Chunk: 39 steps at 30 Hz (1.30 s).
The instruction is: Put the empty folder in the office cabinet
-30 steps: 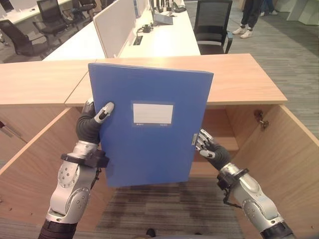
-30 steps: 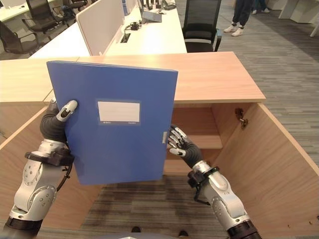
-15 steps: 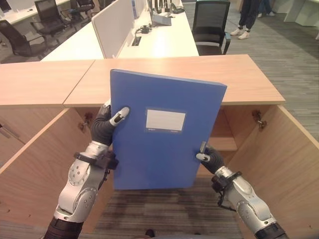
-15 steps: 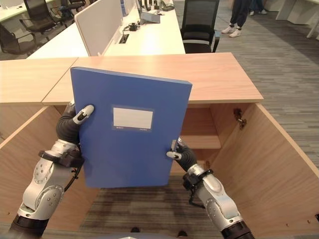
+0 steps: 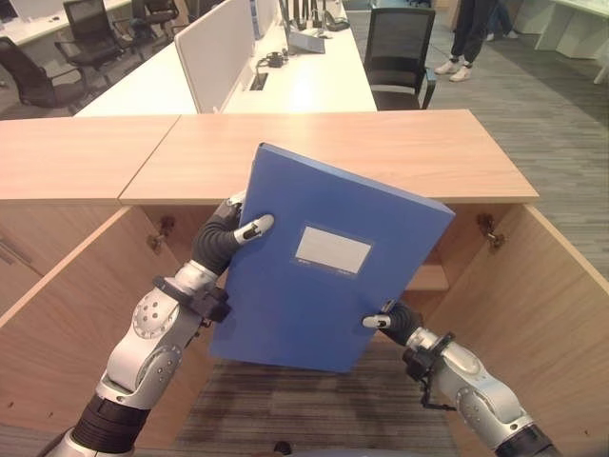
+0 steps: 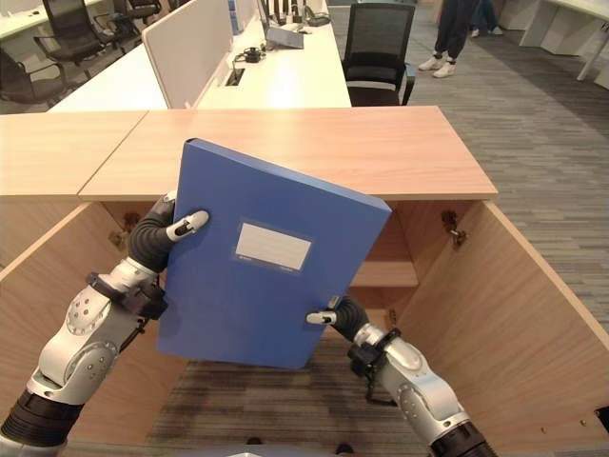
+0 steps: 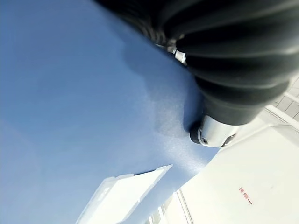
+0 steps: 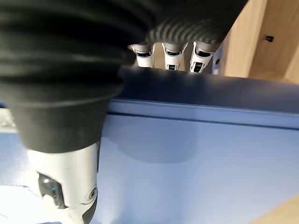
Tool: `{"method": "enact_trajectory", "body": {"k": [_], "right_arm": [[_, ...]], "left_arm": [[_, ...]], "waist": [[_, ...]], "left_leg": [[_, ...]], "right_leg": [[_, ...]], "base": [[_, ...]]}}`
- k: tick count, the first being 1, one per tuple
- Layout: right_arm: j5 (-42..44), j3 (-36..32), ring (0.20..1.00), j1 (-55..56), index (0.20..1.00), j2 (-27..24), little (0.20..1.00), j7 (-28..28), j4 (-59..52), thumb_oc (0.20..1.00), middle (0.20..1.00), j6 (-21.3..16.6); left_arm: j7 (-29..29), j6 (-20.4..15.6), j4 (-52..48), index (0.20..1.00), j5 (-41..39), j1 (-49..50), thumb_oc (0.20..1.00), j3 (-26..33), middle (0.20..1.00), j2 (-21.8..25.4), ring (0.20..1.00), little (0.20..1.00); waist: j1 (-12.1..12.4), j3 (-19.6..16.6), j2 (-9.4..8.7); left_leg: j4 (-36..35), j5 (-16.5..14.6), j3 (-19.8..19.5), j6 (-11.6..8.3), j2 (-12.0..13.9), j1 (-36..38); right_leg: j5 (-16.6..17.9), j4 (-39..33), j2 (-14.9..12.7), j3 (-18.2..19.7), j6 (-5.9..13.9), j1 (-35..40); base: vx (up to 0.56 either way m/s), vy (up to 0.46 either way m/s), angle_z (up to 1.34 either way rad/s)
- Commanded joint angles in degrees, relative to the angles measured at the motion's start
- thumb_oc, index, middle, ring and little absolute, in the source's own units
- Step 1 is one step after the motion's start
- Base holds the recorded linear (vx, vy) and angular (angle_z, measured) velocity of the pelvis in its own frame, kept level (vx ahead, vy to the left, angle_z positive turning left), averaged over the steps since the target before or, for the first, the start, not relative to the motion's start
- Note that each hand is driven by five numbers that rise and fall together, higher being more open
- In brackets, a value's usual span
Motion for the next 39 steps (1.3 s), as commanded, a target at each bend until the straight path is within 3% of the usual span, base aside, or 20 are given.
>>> {"method": "enact_trajectory", "body": {"k": [1,8,27,39], "right_arm": [[5.9,1.6,1.0,-10.2,1.0,1.8,1.0,1.8,-4.1,1.0,1.0,-1.6],[11.1,4.0,1.0,-13.0,1.0,0.9,1.0,4.9,-7.9,1.0,1.0,-0.5],[15.0,-2.1,1.0,-10.3,1.0,10.2,1.0,1.9,-12.6,1.0,1.0,-5.0],[15.0,-2.2,1.0,-10.3,1.0,11.4,1.0,1.4,-13.6,1.0,1.0,-5.3]], "left_arm": [[-5.4,-0.7,-1.7,0.2,-4.9,-5.8,0.2,-5.9,0.2,0.9,0.2,0.2],[-7.0,0.0,-1.7,0.2,-6.5,-7.4,0.2,-8.3,0.2,0.9,0.2,0.2],[-4.3,-1.4,-1.4,0.2,-7.8,-1.4,0.2,-2.7,0.2,-7.5,0.2,0.2],[-4.0,-1.7,-1.0,0.2,-6.9,0.4,0.2,-1.5,0.2,-9.1,0.2,0.2]], "waist": [[-0.1,0.2,-1.37],[0.1,0.3,-1.54],[0.2,0.0,-1.74],[0.3,0.0,-1.68]], "left_leg": [[0.9,-5.6,0.4,-1.15,1.4,1.6],[0.9,-5.7,0.2,-1.09,1.3,1.7],[0.9,-6.2,0.5,-0.77,1.2,1.9],[0.9,-6.4,0.5,-0.68,1.2,2.0]], "right_leg": [[-6.2,2.7,-2.2,1.8,3.63,0.8],[-6.4,3.1,-2.2,1.7,3.66,0.8],[-6.6,2.9,-2.1,1.9,3.48,0.9],[-6.7,3.0,-2.2,1.8,3.35,1.0]], "base": [[0.0,0.0,0.0],[0.0,0.0,0.0],[0.0,0.0,0.0],[0.0,0.0,0.0]]}}
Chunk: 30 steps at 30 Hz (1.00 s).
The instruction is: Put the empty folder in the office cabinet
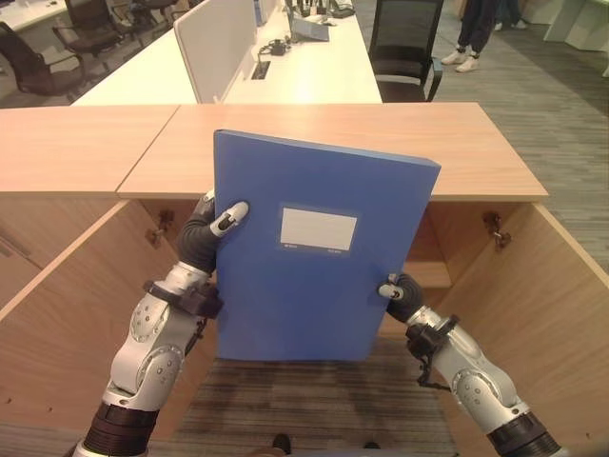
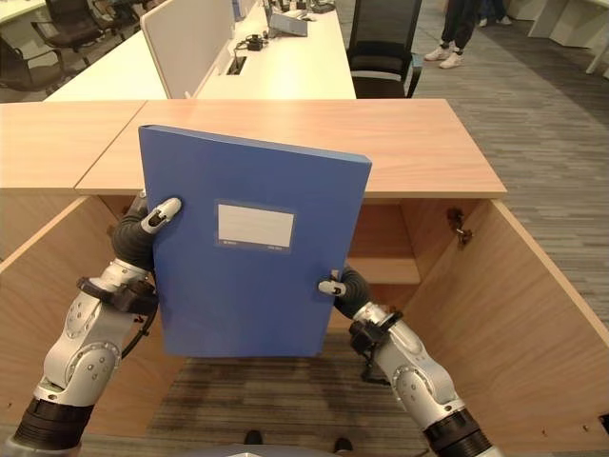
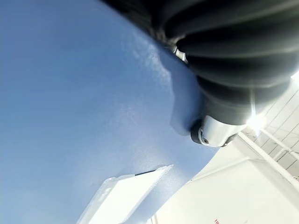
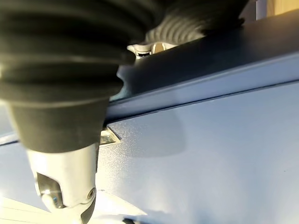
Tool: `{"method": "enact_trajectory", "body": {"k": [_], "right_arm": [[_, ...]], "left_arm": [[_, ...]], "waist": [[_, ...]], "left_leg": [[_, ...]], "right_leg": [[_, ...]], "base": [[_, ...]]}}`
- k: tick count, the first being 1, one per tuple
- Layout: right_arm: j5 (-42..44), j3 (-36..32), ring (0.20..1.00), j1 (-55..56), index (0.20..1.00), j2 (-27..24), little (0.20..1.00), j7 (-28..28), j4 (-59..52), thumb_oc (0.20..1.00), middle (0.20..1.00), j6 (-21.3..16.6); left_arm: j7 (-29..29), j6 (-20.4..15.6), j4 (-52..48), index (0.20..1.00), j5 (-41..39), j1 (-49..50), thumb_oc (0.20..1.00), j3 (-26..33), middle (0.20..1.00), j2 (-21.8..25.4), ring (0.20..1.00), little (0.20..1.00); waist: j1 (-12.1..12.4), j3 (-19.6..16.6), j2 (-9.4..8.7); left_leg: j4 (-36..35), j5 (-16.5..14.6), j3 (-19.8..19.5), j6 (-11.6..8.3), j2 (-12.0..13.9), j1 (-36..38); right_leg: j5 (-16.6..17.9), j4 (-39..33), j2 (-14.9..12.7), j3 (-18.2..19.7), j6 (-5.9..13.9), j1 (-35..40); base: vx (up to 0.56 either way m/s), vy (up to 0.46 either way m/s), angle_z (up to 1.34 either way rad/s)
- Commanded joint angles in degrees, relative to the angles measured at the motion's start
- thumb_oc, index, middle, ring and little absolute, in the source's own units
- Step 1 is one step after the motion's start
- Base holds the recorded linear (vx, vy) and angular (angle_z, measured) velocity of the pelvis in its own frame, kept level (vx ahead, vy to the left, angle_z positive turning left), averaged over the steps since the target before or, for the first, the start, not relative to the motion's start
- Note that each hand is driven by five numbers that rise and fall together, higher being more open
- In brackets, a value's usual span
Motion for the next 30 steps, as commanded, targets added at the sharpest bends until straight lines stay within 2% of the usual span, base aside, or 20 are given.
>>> {"method": "enact_trajectory", "body": {"k": [1,2,22,30], "right_arm": [[3.8,1.4,0.589,-7.1,0.589,6.9,0.589,2.3,-10.4,0.589,0.589,-3.1],[3.6,1.2,0.2,-6.7,0.2,6.9,0.2,2.2,-9.9,0.2,0.2,-3.0],[1.7,0.6,0.2,-5.0,0.2,6.1,0.2,2.4,-8.0,0.2,0.2,-1.7],[-3.3,-1.1,0.2,-3.5,0.2,3.4,0.2,3.1,-5.7,0.2,0.2,-0.3]], "left_arm": [[-3.5,-0.9,-2.3,0.2,-2.5,-1.7,0.2,-6.6,0.2,-1.7,0.2,0.2],[-3.5,-1.0,-2.3,0.2,-2.3,-1.5,0.2,-6.3,0.2,-1.8,0.2,0.2],[-4.0,-1.2,-2.3,0.2,-1.1,-0.6,0.2,-5.1,0.2,-2.2,0.2,0.2],[-4.8,-1.1,-1.8,0.2,0.6,0.7,0.2,-3.3,0.2,-2.1,0.2,0.2]], "waist": [[0.1,-0.7,-1.34],[0.1,-0.7,-1.3],[0.1,-0.6,-1.36],[0.1,-0.5,-1.4]], "left_leg": [[0.8,-6.4,0.6,-0.66,1.2,3.0],[0.8,-6.4,0.6,-0.64,1.2,3.1],[0.8,-6.4,0.6,-0.57,1.1,3.0],[0.8,-6.4,0.4,-0.57,1.1,2.8]], "right_leg": [[-6.7,3.0,-2.5,2.1,3.35,1.9],[-6.7,3.0,-2.5,2.1,3.36,1.9],[-6.5,3.0,-2.6,2.1,3.37,1.8],[-6.5,2.9,-2.6,1.9,3.4,1.7]], "base": [[0.0,0.0,0.0],[0.0,0.0,0.0],[0.0,0.0,0.0],[0.0,0.0,0.0]]}}
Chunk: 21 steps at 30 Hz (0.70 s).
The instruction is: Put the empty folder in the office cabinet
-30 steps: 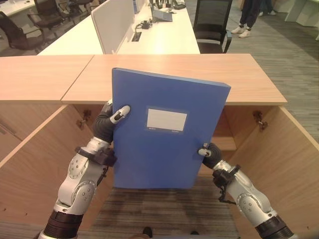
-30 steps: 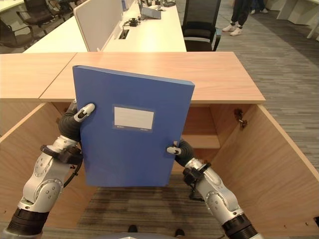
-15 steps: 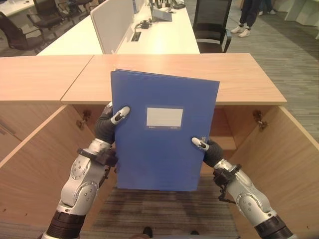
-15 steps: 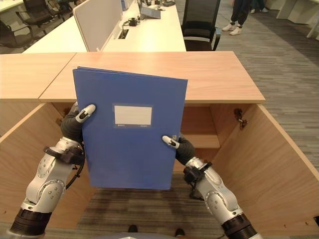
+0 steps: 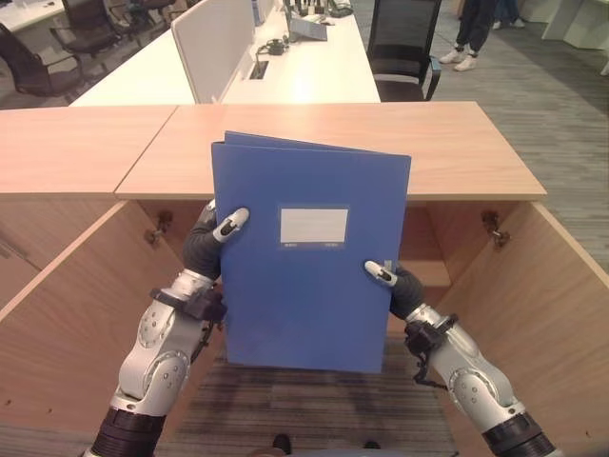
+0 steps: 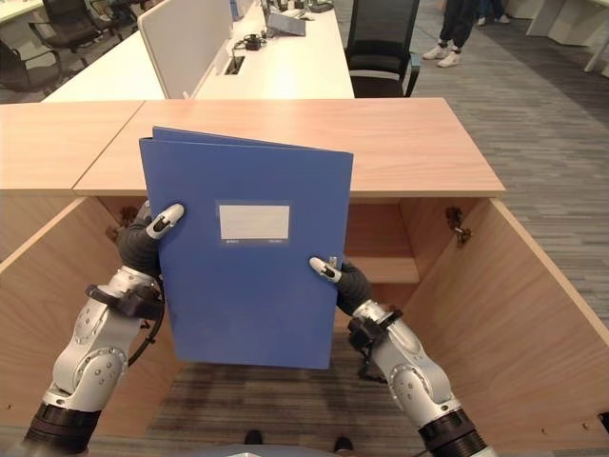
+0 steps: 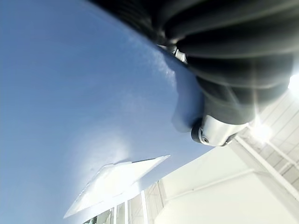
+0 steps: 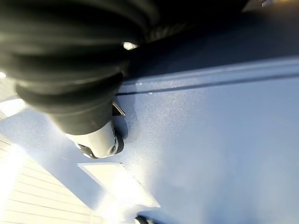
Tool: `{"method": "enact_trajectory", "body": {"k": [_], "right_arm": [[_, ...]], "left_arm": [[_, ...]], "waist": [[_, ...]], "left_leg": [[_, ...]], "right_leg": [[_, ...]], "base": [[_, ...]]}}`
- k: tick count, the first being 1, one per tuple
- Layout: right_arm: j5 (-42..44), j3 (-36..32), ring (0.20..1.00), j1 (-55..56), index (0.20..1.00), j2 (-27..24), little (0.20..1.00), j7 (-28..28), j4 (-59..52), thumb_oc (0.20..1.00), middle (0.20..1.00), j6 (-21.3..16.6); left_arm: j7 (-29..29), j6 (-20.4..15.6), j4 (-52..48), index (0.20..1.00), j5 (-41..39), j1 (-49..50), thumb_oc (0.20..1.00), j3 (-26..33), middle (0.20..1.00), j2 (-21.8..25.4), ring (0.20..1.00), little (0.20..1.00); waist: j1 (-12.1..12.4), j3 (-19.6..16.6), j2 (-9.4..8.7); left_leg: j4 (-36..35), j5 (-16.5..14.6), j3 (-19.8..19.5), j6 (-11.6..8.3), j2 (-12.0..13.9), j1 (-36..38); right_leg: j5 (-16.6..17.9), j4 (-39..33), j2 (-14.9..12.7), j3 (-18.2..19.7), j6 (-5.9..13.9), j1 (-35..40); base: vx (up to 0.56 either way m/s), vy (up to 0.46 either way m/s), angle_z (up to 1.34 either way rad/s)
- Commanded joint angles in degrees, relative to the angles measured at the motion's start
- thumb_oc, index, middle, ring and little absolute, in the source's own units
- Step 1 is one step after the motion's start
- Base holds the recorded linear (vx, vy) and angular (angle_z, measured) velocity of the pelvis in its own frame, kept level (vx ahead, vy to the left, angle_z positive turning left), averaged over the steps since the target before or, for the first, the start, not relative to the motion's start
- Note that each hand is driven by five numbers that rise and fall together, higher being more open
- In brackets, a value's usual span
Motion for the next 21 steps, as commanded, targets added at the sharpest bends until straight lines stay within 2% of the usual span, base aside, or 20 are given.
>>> {"method": "enact_trajectory", "body": {"k": [1,2,6,11,16,21], "right_arm": [[-4.3,-0.2,0.2,-3.4,0.2,1.2,0.2,3.1,-4.9,0.2,0.2,-0.8],[-7.1,-2.4,0.2,-2.4,0.2,0.3,0.2,2.8,-3.1,0.2,0.2,-0.5],[-13.6,-9.8,0.2,2.4,0.2,0.5,0.2,-0.1,2.3,0.2,0.2,-1.9],[-21.6,-17.0,0.2,8.4,0.2,0.1,0.2,-0.9,9.0,0.2,0.2,-3.0],[-21.7,-16.1,0.2,10.0,0.2,0.7,0.2,0.8,13.4,0.2,0.2,-3.6],[-21.6,-14.8,0.2,10.5,0.2,1.1,0.2,0.0,20.2,0.2,0.2,-3.4]], "left_arm": [[-5.0,-1.3,-3.1,0.495,1.2,-1.2,0.495,-2.5,0.495,0.5,0.495,0.495],[-5.3,-1.5,-2.8,1.0,3.4,-0.1,1.0,-1.1,1.0,1.0,1.0,1.0],[-5.4,-1.4,1.0,1.0,7.4,5.3,1.0,4.2,1.0,1.2,1.0,1.0],[-11.0,-0.1,14.1,1.0,10.4,15.2,1.0,10.0,1.0,2.8,1.0,1.0],[-14.6,0.0,27.3,1.0,17.9,17.2,1.0,5.9,1.0,4.9,1.0,1.0],[-14.4,-0.8,40.3,1.0,27.7,17.0,1.0,0.4,1.0,4.6,1.0,1.0]], "waist": [[0.1,-0.7,-1.44],[0.1,-0.7,-1.45],[0.2,-0.6,-1.31],[0.3,-0.2,-0.7],[0.4,0.0,-0.12],[0.0,0.3,0.57]], "left_leg": [[0.8,-6.5,0.4,-0.59,1.1,2.8],[0.8,-6.5,0.3,-0.57,1.0,2.8],[0.8,-6.6,0.0,-0.59,1.1,2.7],[0.8,-6.3,-0.3,-0.8,1.3,2.3],[0.8,-5.7,-0.8,-1.06,1.5,1.9],[0.8,-5.1,-1.1,-1.55,2.1,1.5]], "right_leg": [[-6.6,2.9,-2.5,1.9,3.42,1.8],[-6.6,2.9,-2.5,1.8,3.42,1.8],[-6.7,2.8,-2.4,1.5,3.38,1.7],[-6.7,2.7,-2.2,1.4,3.37,1.4],[-7.0,3.2,-2.0,1.2,3.32,1.1],[-7.5,4.3,-1.4,1.2,3.08,0.3]], "base": [[0.0,0.0,0.0],[0.0,0.0,0.0],[0.04,-0.03,0.02],[0.01,-0.03,0.01],[-0.01,-0.045,0.03],[-0.02,-0.078,0.04]]}}
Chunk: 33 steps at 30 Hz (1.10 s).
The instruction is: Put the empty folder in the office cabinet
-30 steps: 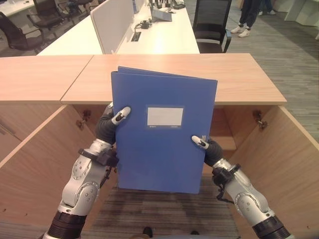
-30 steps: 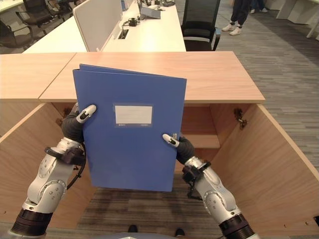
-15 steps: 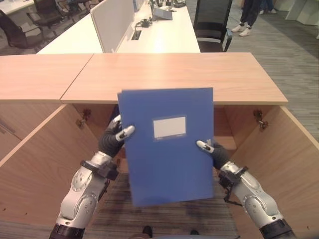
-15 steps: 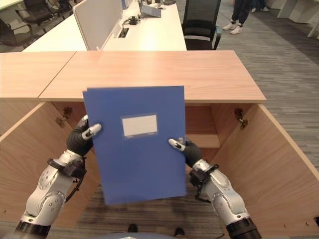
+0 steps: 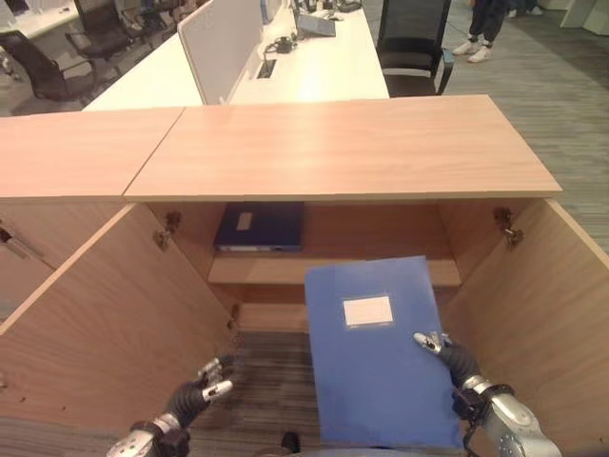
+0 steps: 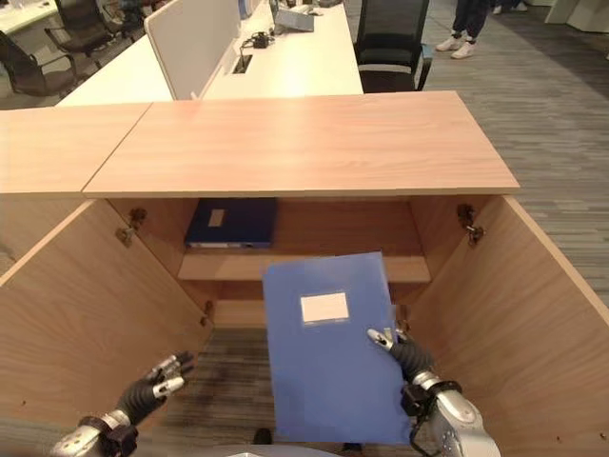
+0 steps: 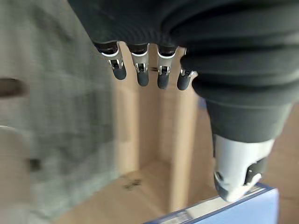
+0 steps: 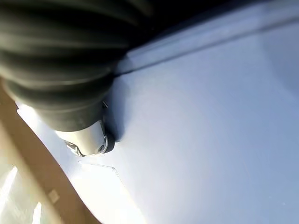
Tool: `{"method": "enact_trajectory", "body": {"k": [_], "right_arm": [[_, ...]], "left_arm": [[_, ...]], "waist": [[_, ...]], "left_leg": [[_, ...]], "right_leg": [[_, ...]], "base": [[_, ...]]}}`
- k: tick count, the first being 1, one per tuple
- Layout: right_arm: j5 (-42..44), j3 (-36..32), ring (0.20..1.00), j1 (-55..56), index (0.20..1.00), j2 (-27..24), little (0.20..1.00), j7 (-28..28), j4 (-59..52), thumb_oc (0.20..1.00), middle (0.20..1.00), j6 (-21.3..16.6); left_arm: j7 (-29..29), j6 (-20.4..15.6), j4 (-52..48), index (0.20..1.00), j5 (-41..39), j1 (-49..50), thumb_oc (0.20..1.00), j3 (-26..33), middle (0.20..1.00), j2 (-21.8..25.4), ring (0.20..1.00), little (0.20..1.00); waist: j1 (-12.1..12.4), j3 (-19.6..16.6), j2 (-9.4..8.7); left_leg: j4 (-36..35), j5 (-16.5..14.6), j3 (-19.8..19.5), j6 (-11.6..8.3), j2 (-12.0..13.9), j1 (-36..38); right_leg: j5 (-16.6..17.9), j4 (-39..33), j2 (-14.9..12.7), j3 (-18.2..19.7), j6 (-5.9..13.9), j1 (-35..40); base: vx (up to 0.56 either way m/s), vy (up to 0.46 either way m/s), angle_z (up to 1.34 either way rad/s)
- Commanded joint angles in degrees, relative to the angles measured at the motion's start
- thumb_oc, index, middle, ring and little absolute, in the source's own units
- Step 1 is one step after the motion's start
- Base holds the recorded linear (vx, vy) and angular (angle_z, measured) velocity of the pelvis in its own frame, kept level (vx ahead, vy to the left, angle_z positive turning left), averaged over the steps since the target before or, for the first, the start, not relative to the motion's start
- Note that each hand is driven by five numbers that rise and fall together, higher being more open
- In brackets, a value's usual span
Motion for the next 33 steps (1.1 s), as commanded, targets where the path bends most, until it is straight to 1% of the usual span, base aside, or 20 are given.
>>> {"method": "enact_trajectory", "body": {"k": [1,3,6,8,9,10,12,14,16,18,19,20,22,23,25,26,29,31,32,33], "right_arm": [[2.1,0.2,0.2,-4.3,0.2,1.5,0.2,-0.6,-1.7,0.2,0.2,-3.5],[5.0,0.3,0.2,-4.9,0.2,3.2,0.2,-2.1,0.6,0.2,0.2,-4.1],[7.6,0.4,0.2,-5.1,0.2,4.5,0.2,-4.0,2.1,0.2,0.2,-5.0],[8.2,0.9,0.2,-5.1,0.2,5.2,0.2,-5.2,3.2,0.2,0.2,-5.7],[8.3,0.9,0.2,-5.2,0.2,5.1,0.2,-5.2,3.2,0.2,0.2,-5.7],[9.3,1.2,0.2,-5.0,0.2,5.4,0.2,-5.8,4.0,0.2,0.2,-6.2],[10.2,1.1,0.2,-5.1,0.2,5.3,0.2,-6.4,4.6,0.2,0.2,-6.7],[11.5,0.8,0.2,-5.4,0.2,5.4,0.2,-7.0,5.3,0.2,0.2,-7.2],[11.8,0.9,0.2,-5.4,0.2,5.4,0.2,-7.5,5.6,0.2,0.2,-7.4],[12.0,0.6,0.2,-5.4,0.2,5.3,0.2,-8.0,6.2,0.2,0.2,-7.2],[12.0,0.4,0.2,-5.4,0.2,5.2,0.2,-8.2,6.1,0.2,0.2,-7.3],[12.3,0.1,0.2,-5.5,0.2,5.1,0.2,-8.3,5.7,0.2,0.2,-7.3],[12.6,-0.1,0.2,-6.0,0.2,4.7,0.2,-9.0,5.8,0.2,0.2,-7.8],[12.6,-0.2,0.2,-6.0,0.2,4.7,0.2,-9.0,5.8,0.2,0.2,-7.8],[13.4,0.5,0.2,-7.4,0.2,4.9,0.2,-9.8,7.1,0.2,0.2,-8.2],[13.5,0.8,0.2,-7.8,0.2,5.0,0.2,-10.1,7.4,0.2,0.2,-8.2],[13.8,1.6,0.2,-8.8,0.2,5.2,0.2,-10.2,7.7,0.2,0.2,-8.0],[13.5,2.5,0.2,-9.2,0.2,5.4,0.2,-9.8,7.8,0.2,0.2,-7.7],[13.3,3.2,0.2,-9.0,0.2,5.7,0.2,-9.7,7.6,0.2,0.2,-7.6],[13.0,3.7,0.2,-9.4,0.2,6.2,0.2,-9.9,8.4,0.2,0.2,-7.3]], "left_arm": [[2.0,-3.8,1.0,1.0,8.9,-4.6,1.0,-0.4,1.0,1.9,1.0,1.0],[4.9,-4.0,8.1,1.0,12.1,-6.6,1.0,-2.0,1.0,-0.8,1.0,1.0],[8.1,-4.6,14.0,1.0,16.5,-8.3,1.0,-4.0,1.0,-3.5,1.0,1.0],[10.8,-4.5,19.7,1.0,18.0,-10.0,1.0,-4.1,1.0,-5.8,1.0,1.0],[10.9,-4.7,19.9,1.0,18.0,-10.3,1.0,-4.2,1.0,-6.0,1.0,1.0],[12.8,-4.3,24.2,1.0,18.5,-11.6,1.0,-4.0,1.0,-7.3,1.0,1.0],[14.1,-4.2,26.8,1.0,18.5,-13.3,1.0,-3.9,1.0,-8.2,1.0,1.0],[15.6,-4.0,29.8,1.0,18.5,-14.3,1.0,-3.5,1.0,-9.1,1.0,1.0],[16.8,-3.9,32.0,1.0,19.0,-15.0,1.0,-3.0,1.0,-9.7,1.0,1.0],[17.3,-3.8,33.1,1.0,19.7,-15.3,1.0,-2.9,1.0,-10.2,1.0,1.0],[17.2,-3.8,33.4,1.0,20.4,-15.3,1.0,-2.8,1.0,-10.2,1.0,1.0],[17.3,-3.7,34.3,1.0,20.9,-15.2,1.0,-2.9,1.0,-10.4,1.0,1.0],[17.4,-3.6,34.9,1.0,21.0,-15.1,1.0,-3.4,1.0,-10.6,1.0,1.0],[17.4,-3.6,34.9,1.0,21.0,-15.2,1.0,-3.4,1.0,-10.6,1.0,1.0],[18.1,-3.4,35.8,1.0,20.6,-15.2,1.0,-3.5,1.0,-10.9,1.0,1.0],[18.5,-3.4,36.1,1.0,20.6,-15.1,1.0,-3.4,1.0,-10.9,1.0,1.0],[18.9,-3.2,36.4,1.0,20.9,-14.7,1.0,-3.0,1.0,-10.7,1.0,1.0],[19.3,-3.2,36.7,1.0,22.0,-13.7,1.0,-2.6,1.0,-10.4,1.0,1.0],[19.5,-3.1,36.8,1.0,22.2,-13.4,1.0,-2.6,1.0,-10.1,1.0,1.0],[19.8,-3.0,37.1,1.0,22.8,-13.3,1.0,-2.6,1.0,-9.8,1.0,1.0]], "waist": [[0.1,0.8,-1.68],[-0.2,0.9,-1.3],[-0.6,0.9,-0.77],[-0.8,1.0,-0.54],[-0.8,1.1,-0.45],[-0.9,1.6,-0.48],[-1.1,2.5,-0.78],[-1.6,3.6,-1.71],[-1.9,4.3,-2.36],[-2.0,4.6,-2.64],[-1.8,4.5,-2.81],[-1.2,4.4,-2.99],[0.2,4.4,-3.11],[0.1,4.3,-3.27],[2.0,4.7,-3.36],[2.5,4.7,-3.46],[4.0,4.4,-3.78],[5.2,3.7,-3.92],[5.7,3.3,-4.21],[6.0,2.8,-4.98]], "left_leg": [[0.9,-4.4,0.0,-1.88,2.2,2.3],[0.9,-4.0,0.0,-2.24,2.8,2.2],[0.9,-3.6,-0.1,-2.79,3.5,2.3],[0.9,-3.2,-0.2,-3.37,4.4,2.6],[0.9,-3.2,-0.3,-3.41,4.4,2.6],[1.6,-2.5,-0.3,-4.01,5.2,2.3],[3.8,-2.2,0.0,-4.64,5.8,0.9],[10.7,-2.6,0.8,-5.75,6.3,-2.6],[16.0,-1.5,1.9,-6.33,6.7,-5.7],[16.6,0.5,4.3,-5.9,8.0,-8.3],[15.7,0.5,5.3,-5.65,8.0,-9.4],[14.5,1.4,5.8,-5.33,7.7,-11.4],[11.2,3.7,4.8,-4.9,6.5,-15.4],[11.1,3.7,4.8,-4.87,6.3,-15.4],[5.1,4.9,3.4,-4.72,5.2,-18.7],[4.0,5.3,3.2,-4.87,5.3,-19.6],[3.3,6.4,4.3,-5.16,6.1,-21.3],[3.1,7.2,3.9,-5.18,6.1,-20.6],[3.8,8.6,4.1,-4.92,6.0,-20.5],[5.4,8.8,4.7,-4.12,5.4,-21.0]], "right_leg": [[-7.2,4.9,-1.1,2.3,2.72,0.2],[-7.5,5.2,-0.6,2.2,2.4,-0.1],[-8.0,5.3,0.1,2.0,1.91,-0.2],[-8.7,5.5,0.7,2.1,1.36,0.0],[-8.8,5.6,0.8,2.1,1.31,0.0],[-9.3,5.9,1.4,2.3,0.79,0.0],[-9.8,6.1,1.5,1.9,0.27,0.2],[-10.1,6.3,1.2,1.5,-0.46,0.6],[-10.2,5.9,1.0,1.1,-0.97,1.6],[-10.5,4.7,0.7,0.4,-0.95,3.2],[-10.4,4.1,0.5,0.3,-0.84,3.7],[-10.4,3.3,0.4,0.2,-0.7,4.2],[-10.7,2.7,0.6,0.4,-0.49,4.8],[-10.9,2.7,0.4,0.3,-0.45,4.8],[-12.2,2.4,0.8,1.4,-0.09,5.7],[-12.8,2.2,0.8,2.0,0.07,6.3],[-14.6,1.4,0.5,4.0,0.43,8.9],[-15.3,1.2,0.2,5.4,0.71,10.5],[-16.1,1.7,-0.5,6.0,0.92,11.0],[-16.5,2.6,-1.9,6.5,1.67,10.7]], "base": [[-0.02,-0.116,0.04],[0.0,-0.113,0.05],[0.01,-0.097,0.07],[0.03,-0.112,0.07],[0.01,-0.123,0.04],[-0.01,-0.09,0.02],[-0.04,-0.101,0.05],[-0.04,-0.099,0.19],[0.03,-0.072,0.35],[0.09,-0.015,0.19],[0.13,0.001,0.1],[0.16,0.006,0.19],[0.13,0.015,0.32],[0.11,0.012,0.21],[0.21,0.034,0.0],[0.29,0.074,-0.1],[0.28,0.089,-0.46],[0.38,0.171,-0.66],[0.5,0.297,-0.4],[0.46,0.3,-0.23]]}}
